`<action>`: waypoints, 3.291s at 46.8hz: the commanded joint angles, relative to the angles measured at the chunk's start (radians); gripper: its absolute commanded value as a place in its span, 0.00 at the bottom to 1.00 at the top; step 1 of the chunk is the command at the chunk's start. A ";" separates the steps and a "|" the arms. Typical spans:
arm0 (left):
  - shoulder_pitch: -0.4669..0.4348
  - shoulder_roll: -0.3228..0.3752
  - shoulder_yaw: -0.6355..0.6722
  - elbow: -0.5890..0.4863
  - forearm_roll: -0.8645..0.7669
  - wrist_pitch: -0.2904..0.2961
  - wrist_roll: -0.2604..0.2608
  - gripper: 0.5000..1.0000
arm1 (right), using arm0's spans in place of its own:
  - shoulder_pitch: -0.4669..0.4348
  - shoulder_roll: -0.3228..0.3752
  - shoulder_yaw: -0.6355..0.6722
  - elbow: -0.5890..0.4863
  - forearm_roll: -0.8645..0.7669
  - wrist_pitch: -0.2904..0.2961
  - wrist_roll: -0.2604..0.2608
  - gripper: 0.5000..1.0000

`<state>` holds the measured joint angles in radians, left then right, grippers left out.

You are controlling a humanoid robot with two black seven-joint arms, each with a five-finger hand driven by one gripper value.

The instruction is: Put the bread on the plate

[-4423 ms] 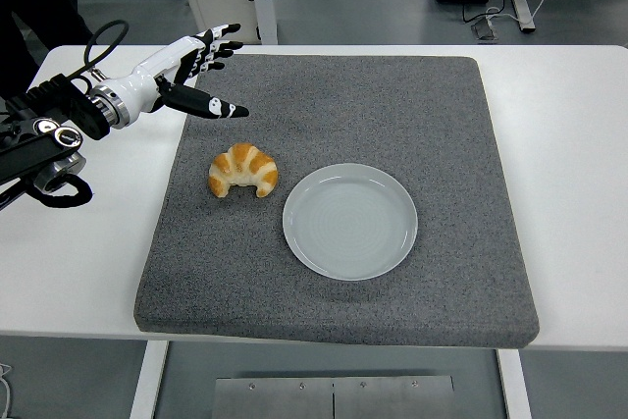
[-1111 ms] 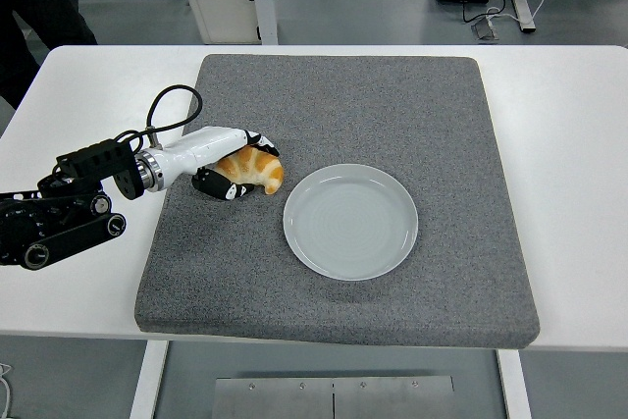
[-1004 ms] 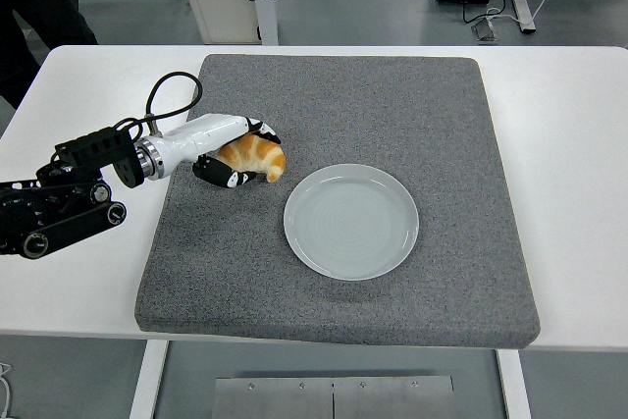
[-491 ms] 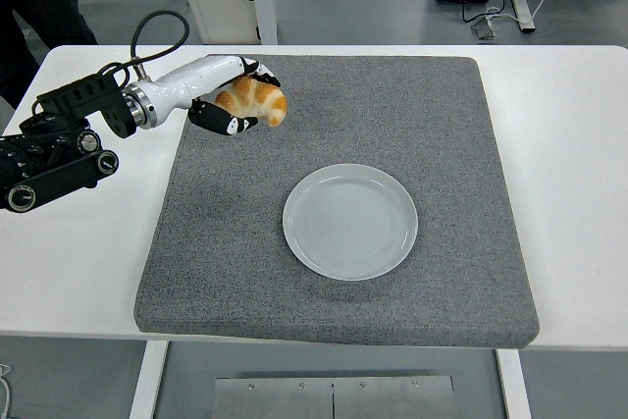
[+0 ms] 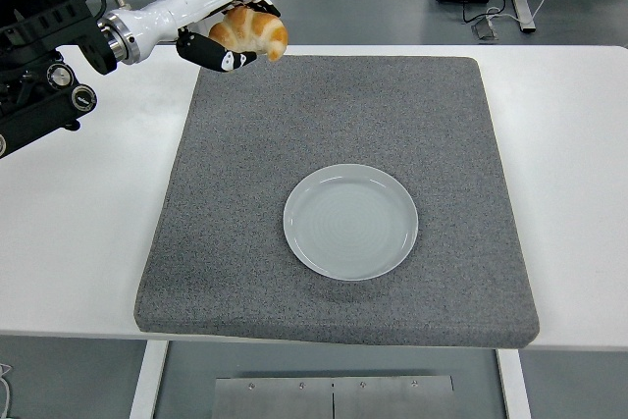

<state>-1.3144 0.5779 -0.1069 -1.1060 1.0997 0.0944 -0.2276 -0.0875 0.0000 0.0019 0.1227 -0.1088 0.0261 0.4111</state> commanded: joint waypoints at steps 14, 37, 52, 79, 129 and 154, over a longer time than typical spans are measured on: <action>-0.012 0.000 -0.115 0.000 -0.031 -0.088 -0.032 0.22 | 0.000 0.000 0.000 0.000 0.001 0.000 0.000 1.00; 0.004 -0.049 -0.119 -0.113 -0.031 -0.094 -0.053 0.24 | 0.000 0.000 0.000 0.000 0.000 0.000 0.000 1.00; 0.047 -0.113 -0.112 -0.146 -0.020 -0.094 -0.053 0.26 | 0.000 0.000 0.000 0.000 0.000 0.000 0.000 1.00; 0.115 -0.164 -0.054 -0.169 0.083 -0.091 -0.055 0.27 | 0.000 0.000 0.000 0.000 0.000 0.002 0.000 1.00; 0.178 -0.254 0.154 -0.104 0.250 0.094 -0.062 0.27 | 0.000 0.000 0.001 0.000 0.001 0.000 0.000 1.00; 0.207 -0.288 0.182 -0.052 0.250 0.119 -0.061 0.32 | 0.000 0.000 0.000 0.000 0.000 0.002 0.000 1.00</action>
<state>-1.1116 0.2901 0.0737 -1.1606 1.3500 0.2135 -0.2872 -0.0874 0.0000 0.0020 0.1227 -0.1086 0.0266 0.4111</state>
